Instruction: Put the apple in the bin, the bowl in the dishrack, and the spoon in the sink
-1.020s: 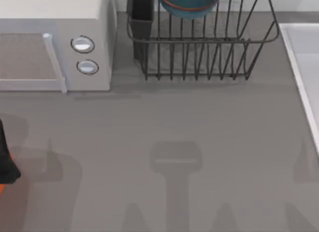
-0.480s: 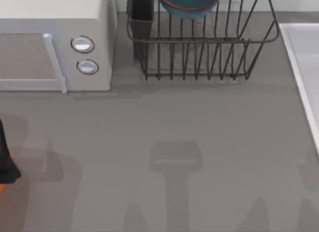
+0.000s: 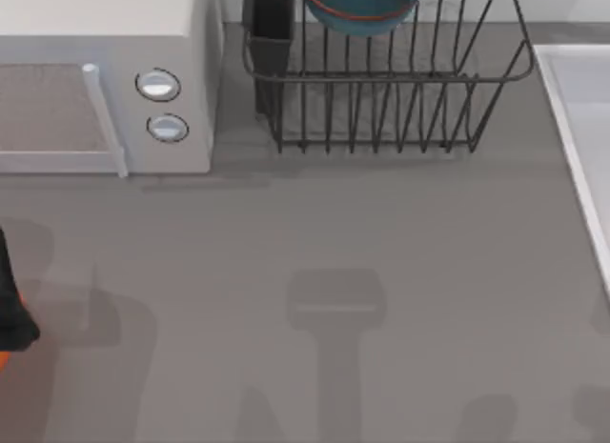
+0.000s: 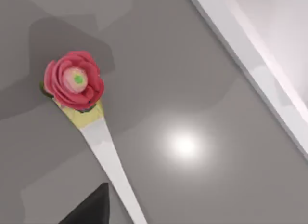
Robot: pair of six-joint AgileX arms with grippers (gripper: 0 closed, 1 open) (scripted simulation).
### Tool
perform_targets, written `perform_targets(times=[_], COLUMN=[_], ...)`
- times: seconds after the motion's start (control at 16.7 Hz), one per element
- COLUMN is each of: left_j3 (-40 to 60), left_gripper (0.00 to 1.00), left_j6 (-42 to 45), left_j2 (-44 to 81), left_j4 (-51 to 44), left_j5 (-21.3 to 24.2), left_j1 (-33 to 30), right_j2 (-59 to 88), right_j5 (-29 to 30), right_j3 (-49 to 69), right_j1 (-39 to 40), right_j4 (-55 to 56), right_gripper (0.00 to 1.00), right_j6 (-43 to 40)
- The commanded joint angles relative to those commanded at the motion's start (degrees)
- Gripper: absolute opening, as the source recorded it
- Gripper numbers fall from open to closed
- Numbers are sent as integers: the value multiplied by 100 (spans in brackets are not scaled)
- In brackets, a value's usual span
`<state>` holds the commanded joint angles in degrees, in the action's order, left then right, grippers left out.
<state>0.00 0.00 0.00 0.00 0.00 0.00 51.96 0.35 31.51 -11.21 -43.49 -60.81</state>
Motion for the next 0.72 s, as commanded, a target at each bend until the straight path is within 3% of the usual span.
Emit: perform_targets(times=[0.36,0.72], left_j3=[0,0], left_gripper=[100,100], left_j6=[0,0], left_j2=[0,0], left_j4=[0,0], left_j5=[0,0], left_j1=[0,0], right_j2=[1825,2196], right_j5=[-33,-64], right_j3=[1182,1454], right_j1=[-412,-500], right_j4=[-1551,-1864], right_gripper=[100,100], right_j6=[-2124,-2581])
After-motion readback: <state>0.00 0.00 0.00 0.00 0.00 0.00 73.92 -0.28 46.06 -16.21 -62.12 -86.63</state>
